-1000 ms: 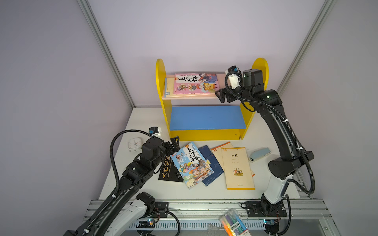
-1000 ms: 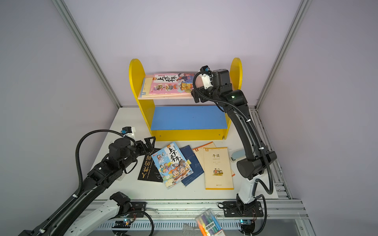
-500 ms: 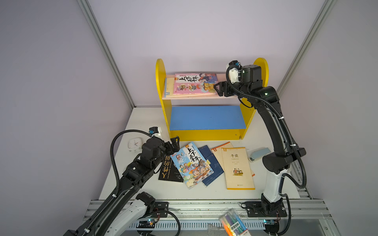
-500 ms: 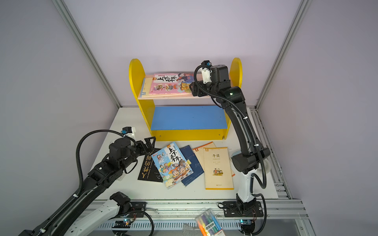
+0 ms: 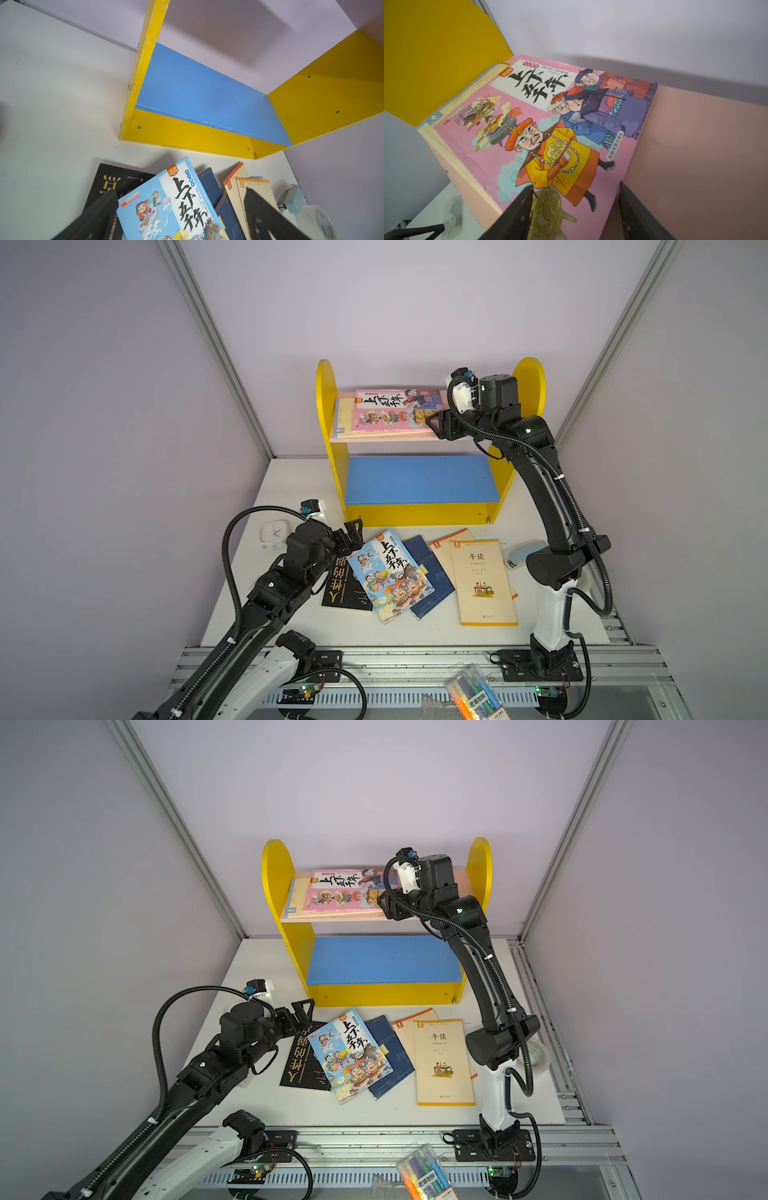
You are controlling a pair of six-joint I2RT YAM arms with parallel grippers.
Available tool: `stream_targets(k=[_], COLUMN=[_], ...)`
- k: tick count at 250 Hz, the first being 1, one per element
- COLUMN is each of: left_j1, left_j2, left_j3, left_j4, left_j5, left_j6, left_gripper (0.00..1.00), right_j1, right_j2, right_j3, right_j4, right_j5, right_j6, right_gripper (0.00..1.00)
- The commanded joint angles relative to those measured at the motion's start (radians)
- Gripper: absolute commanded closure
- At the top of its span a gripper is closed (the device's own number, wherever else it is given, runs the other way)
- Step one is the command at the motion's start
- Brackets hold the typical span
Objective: Stacking books/files
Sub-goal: Move the book to the bookshelf.
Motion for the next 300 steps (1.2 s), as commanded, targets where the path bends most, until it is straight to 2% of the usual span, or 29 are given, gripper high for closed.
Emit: stream_targets(k=[1, 147, 300], left_j1=[0.004, 0.017, 0.021], left_j2=[-0.002, -0.017, -0.025], left_j3=[-0.005, -0.014, -0.026], left_j4=[0.015, 0.005, 0.005], left_j5=[0.01, 0.018, 0.02], left_j6=[-0.005, -0.019, -0.025], left_gripper=[0.03, 0.03, 0.03], right_j1=[0.007, 0.029, 0.065], right_j2=[0.016, 0.055, 0.056], right_j3=[0.0, -0.001, -0.003], right_j4=[-0.05, -0.095, -0.069], right_j5=[-0.016, 0.009, -0.011], right_j6=[-0.018, -0.158, -0.171], right_gripper=[0.33, 0.35, 0.33])
